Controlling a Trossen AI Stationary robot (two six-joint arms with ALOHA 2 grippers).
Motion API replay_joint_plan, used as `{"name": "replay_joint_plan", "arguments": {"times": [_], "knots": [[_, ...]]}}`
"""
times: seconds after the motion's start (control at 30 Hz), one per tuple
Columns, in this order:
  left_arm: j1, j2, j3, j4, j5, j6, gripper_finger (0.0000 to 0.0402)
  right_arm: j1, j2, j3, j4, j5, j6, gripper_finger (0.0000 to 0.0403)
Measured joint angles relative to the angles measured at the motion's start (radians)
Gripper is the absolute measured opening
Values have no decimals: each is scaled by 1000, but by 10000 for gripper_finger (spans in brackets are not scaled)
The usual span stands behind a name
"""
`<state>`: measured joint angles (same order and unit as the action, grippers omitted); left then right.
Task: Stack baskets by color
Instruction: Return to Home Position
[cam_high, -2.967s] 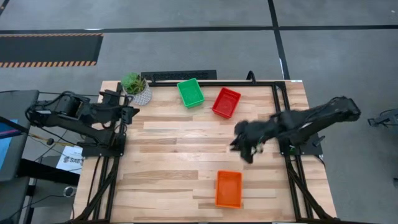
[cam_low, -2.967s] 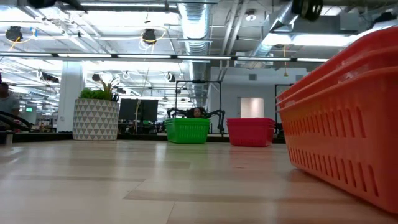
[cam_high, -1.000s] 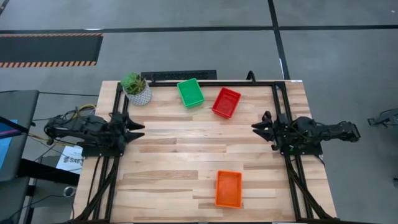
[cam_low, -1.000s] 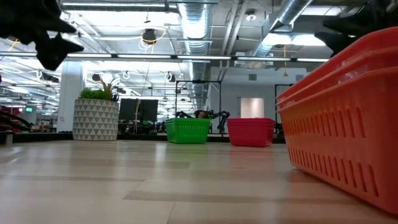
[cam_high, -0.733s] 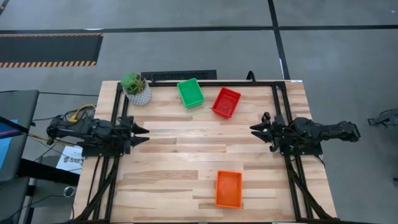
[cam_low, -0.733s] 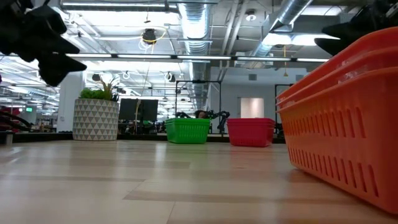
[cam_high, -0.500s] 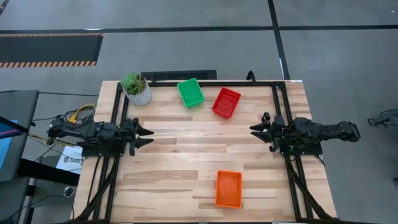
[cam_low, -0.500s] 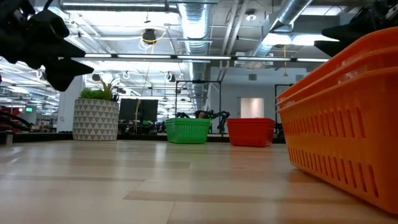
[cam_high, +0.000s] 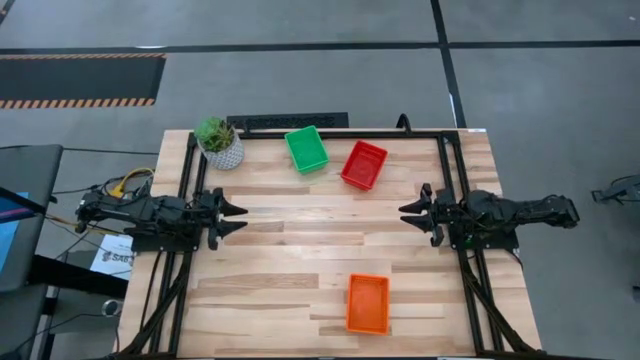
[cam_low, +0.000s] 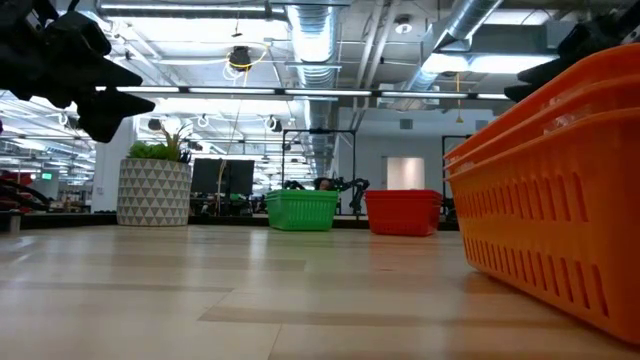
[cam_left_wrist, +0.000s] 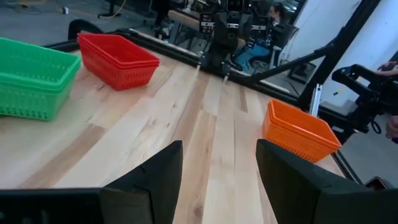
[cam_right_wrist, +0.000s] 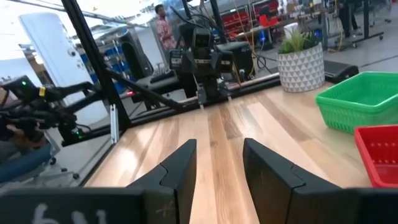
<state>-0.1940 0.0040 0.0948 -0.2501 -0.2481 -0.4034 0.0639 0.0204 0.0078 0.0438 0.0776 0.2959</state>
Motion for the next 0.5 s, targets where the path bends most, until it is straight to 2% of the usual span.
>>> {"name": "replay_joint_plan", "arguments": {"times": [0.5], "knots": [[0, 0, 0, -2, 1, -77, 192, 0, 2, 0, -10, 0, 9, 159]]}}
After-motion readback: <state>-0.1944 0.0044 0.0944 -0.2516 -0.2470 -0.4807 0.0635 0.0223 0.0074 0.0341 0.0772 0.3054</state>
